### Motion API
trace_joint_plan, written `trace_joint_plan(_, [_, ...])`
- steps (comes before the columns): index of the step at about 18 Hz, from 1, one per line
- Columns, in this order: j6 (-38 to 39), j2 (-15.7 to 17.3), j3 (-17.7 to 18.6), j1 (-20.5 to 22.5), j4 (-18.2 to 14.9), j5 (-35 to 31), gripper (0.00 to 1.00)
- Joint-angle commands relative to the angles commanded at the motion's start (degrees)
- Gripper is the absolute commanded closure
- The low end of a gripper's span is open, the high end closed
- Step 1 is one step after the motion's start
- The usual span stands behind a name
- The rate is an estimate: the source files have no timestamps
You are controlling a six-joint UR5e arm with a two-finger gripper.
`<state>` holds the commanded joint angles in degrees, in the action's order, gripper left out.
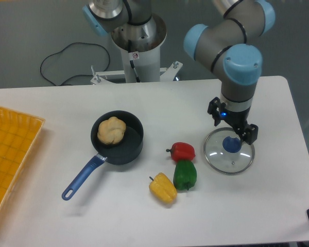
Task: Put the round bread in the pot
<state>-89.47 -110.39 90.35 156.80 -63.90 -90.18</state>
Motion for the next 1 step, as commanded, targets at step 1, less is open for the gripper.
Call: trace_joint_plan(1, [0.00,0.00,0.00,0.00,0.00,0.00,0.00])
